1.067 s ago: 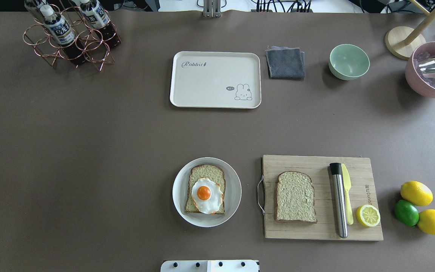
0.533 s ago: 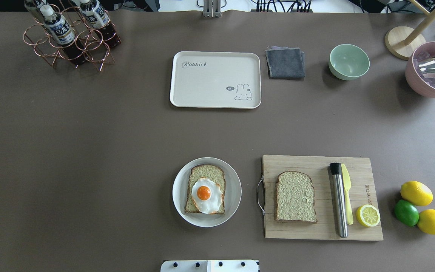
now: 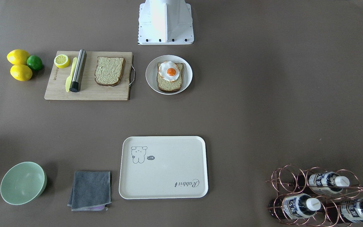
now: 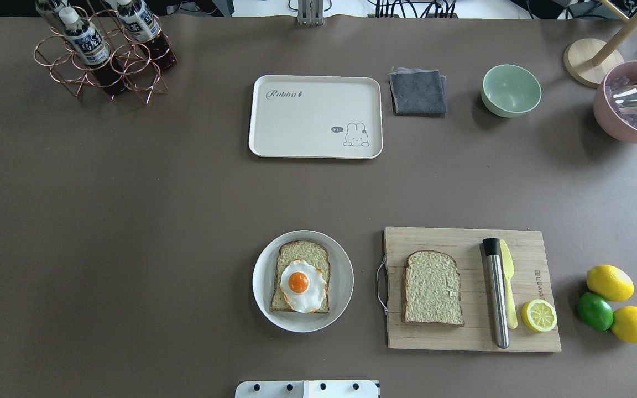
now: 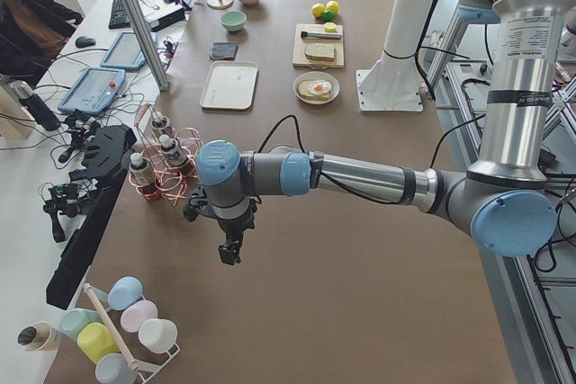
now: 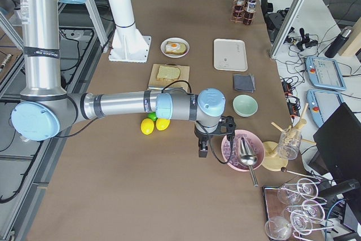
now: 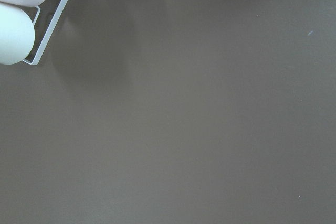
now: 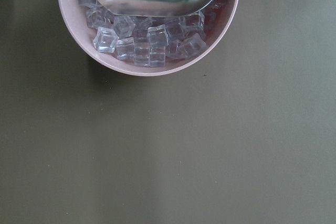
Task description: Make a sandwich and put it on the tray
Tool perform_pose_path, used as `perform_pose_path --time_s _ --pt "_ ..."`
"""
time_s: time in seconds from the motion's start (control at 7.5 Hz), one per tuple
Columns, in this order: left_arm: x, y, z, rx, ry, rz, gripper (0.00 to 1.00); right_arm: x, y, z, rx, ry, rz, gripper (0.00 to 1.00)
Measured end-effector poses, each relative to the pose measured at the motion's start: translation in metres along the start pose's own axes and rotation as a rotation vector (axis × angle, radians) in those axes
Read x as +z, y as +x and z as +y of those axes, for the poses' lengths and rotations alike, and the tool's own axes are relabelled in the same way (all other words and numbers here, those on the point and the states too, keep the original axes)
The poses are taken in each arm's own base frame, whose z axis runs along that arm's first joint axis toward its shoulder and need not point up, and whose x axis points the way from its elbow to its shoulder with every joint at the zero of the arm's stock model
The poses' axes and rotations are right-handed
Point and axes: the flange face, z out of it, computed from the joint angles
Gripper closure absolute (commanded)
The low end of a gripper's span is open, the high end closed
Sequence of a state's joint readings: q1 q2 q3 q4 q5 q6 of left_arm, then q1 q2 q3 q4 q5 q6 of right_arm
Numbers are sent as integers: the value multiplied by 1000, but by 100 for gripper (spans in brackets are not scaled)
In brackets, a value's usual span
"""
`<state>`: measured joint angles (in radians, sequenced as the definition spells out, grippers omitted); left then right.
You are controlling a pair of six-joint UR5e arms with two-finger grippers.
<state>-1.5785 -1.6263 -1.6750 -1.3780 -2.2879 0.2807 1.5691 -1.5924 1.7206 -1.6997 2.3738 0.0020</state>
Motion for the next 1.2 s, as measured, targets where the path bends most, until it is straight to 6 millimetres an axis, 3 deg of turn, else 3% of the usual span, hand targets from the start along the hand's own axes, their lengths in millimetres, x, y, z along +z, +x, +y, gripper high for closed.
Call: perform_pose_path --time_s 1.2 --pt "0 -1 0 -1 -3 -13 2 5 -3 -1 -8 -10 12 0"
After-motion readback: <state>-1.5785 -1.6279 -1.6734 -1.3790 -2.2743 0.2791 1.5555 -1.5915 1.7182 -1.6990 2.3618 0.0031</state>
